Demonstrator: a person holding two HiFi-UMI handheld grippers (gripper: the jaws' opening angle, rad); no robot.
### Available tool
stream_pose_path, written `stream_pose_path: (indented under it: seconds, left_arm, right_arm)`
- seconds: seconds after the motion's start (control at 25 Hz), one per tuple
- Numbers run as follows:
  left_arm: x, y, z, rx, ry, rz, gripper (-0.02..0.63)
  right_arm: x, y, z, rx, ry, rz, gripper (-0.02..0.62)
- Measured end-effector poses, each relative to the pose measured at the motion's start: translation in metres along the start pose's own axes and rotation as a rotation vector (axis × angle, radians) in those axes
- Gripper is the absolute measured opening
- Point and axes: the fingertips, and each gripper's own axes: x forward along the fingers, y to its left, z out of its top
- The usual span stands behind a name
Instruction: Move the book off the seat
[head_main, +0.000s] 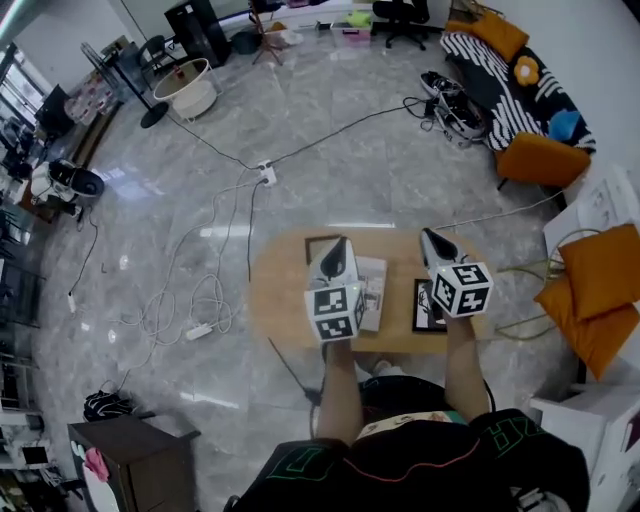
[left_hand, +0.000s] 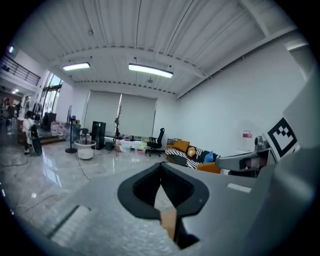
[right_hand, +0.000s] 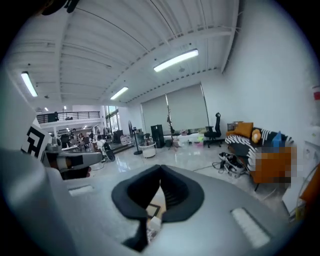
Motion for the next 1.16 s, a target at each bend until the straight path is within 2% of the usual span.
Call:
stream_pose_path:
  seconds: [0.12, 0.24, 0.4, 0.56, 1.16]
  left_arm:
    - [-0.015, 0.016, 0.036, 0.029, -0.071, 0.055, 0.011]
    - [-0.026, 0.023, 0.057, 0.038, -0.115, 0.084, 0.011]
    - [-0.036, 0.023, 0.065, 0.069, -0.135, 0.091, 0.011]
    - [-0.037, 0.013, 0.067, 0.191, -0.130, 0.105, 0.011]
    - [-0.038, -0.005, 0.085, 0.218, -0.206, 0.099, 0.011]
  right_arm:
    - [-0.007, 0.010, 0.041, -0.051, -0.098, 0.009, 0.003]
    - [-0.014, 0.012, 0.066, -0.091, -0.154, -0.006, 0.004]
    - [-0.021, 0.016, 0.076, -0.110, -0.184, -0.027, 0.003]
    - [-0.027, 0.015, 0.080, -0.123, -0.201, -0.040, 0.005]
    - [-0.050, -0.001, 0.102, -0.179, -0.287, -0.058, 0.003]
